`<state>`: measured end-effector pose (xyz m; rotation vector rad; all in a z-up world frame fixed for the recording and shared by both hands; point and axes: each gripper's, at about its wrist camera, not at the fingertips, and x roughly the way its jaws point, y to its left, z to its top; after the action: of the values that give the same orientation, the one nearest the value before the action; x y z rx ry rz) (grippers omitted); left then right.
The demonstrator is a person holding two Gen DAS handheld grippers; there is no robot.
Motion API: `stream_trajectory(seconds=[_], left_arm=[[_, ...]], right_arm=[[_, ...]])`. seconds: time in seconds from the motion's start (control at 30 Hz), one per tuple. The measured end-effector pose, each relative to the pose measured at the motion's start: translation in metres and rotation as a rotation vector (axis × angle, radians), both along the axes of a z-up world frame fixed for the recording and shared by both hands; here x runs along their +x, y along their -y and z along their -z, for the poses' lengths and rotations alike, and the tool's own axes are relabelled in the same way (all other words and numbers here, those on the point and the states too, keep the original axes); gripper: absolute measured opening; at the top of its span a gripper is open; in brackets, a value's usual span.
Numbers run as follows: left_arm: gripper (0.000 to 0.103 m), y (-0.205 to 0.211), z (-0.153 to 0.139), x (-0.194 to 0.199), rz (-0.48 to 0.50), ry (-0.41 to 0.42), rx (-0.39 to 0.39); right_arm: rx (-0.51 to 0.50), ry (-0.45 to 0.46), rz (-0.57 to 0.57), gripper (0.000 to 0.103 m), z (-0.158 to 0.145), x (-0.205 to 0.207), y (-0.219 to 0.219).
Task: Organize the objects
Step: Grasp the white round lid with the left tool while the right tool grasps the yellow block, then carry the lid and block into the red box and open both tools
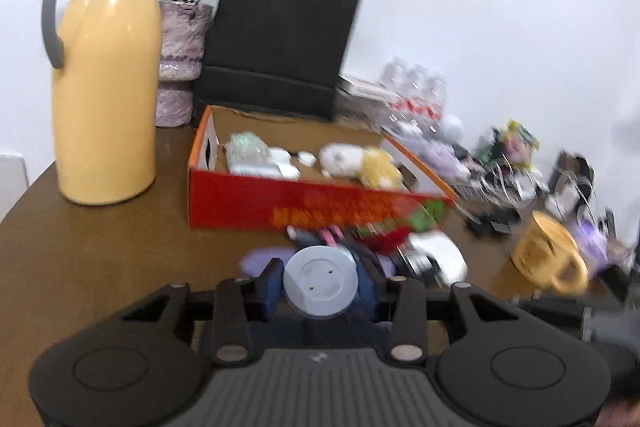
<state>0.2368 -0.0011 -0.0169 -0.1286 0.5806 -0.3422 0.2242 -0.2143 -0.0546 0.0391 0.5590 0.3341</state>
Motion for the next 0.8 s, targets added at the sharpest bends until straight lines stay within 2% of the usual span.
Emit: stream_trajectory(seconds=[0.1, 0.27, 0.33, 0.37, 0.43, 0.53, 0.6, 0.7, 0.8], left_arm=[[0.038, 0.012, 0.009, -0.038, -0.005, -0.035, 0.059], [0.038, 0.027, 0.032, -0.091, 0.033, -0.124, 0.082], [0.038, 0.036, 0.038, -0.106, 0.056, -0.116, 0.145], [0.038, 0.041, 0.041, -0.113, 0.061, -0.101, 0.183], [0.039, 0.044, 0.047, -0.120, 0.066, -0.101, 0.210], [0.040, 0.042, 0.052, -0.123, 0.059, -0.100, 0.200], [0.047, 0.042, 0.050, -0.127, 0.068, -0.093, 0.202], [0.054, 0.039, 0.048, -0.135, 0.077, -0.067, 0.195], [0.054, 0.038, 0.051, -0.135, 0.072, -0.077, 0.197]], right_arm=[[0.064, -0.077, -0.011, 0.021, 0.002, -0.030, 0.018], [0.181, -0.207, -0.045, 0.021, 0.012, -0.078, 0.038], [0.205, -0.227, -0.050, 0.021, 0.013, -0.092, 0.040], [0.197, -0.231, -0.051, 0.021, 0.014, -0.099, 0.040], [0.169, -0.230, -0.045, 0.021, 0.017, -0.104, 0.036], [0.106, -0.167, -0.001, 0.024, 0.020, -0.106, 0.028], [0.056, -0.131, 0.037, 0.029, 0.020, -0.108, 0.023], [0.036, -0.109, 0.019, 0.041, 0.016, -0.117, 0.019], [-0.011, -0.111, 0.022, 0.044, 0.019, -0.124, 0.013]])
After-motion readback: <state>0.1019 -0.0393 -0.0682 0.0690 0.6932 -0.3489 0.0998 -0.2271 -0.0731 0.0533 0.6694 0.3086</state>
